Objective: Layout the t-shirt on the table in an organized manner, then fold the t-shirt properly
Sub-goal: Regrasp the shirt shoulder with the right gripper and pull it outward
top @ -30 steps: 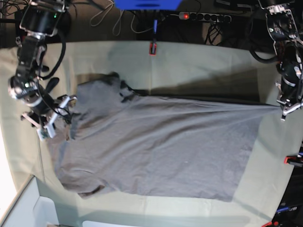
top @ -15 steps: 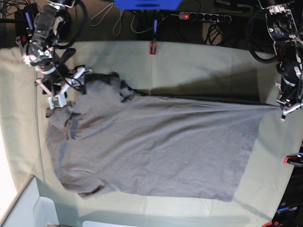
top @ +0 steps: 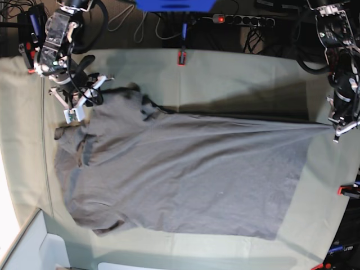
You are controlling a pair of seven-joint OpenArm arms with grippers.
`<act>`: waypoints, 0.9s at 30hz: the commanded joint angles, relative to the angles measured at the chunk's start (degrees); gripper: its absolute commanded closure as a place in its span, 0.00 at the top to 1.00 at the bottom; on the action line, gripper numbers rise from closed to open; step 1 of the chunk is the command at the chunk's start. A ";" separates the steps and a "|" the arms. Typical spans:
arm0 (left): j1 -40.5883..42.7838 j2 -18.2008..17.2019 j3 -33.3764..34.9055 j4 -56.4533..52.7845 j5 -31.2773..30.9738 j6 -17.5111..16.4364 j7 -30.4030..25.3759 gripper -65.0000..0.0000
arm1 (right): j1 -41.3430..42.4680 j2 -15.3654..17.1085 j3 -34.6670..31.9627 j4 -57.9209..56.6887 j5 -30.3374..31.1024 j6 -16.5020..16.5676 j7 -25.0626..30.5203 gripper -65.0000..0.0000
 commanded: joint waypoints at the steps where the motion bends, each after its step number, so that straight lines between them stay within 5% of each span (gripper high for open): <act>1: -0.34 -0.85 -0.27 0.95 -0.23 -0.02 -1.23 0.00 | -0.46 -0.19 0.12 1.00 0.96 0.43 0.96 0.09; 3: -0.34 -0.76 -0.27 0.95 -0.23 -0.02 -1.23 0.00 | -1.16 -0.63 0.12 1.26 0.96 0.43 0.96 0.00; 17: 1.42 -0.76 -0.62 0.95 -0.58 -0.02 -1.41 0.00 | -11.80 -1.77 0.64 19.64 4.66 0.43 0.96 0.00; 22: 1.42 -0.76 -0.62 0.95 -0.58 -0.02 -1.41 0.00 | -10.83 -2.12 0.64 17.61 4.30 0.43 0.87 0.00; 27: 1.42 0.64 -0.71 0.95 -0.40 -0.02 -1.41 0.00 | -8.02 -1.94 0.64 13.48 4.22 0.43 0.87 0.27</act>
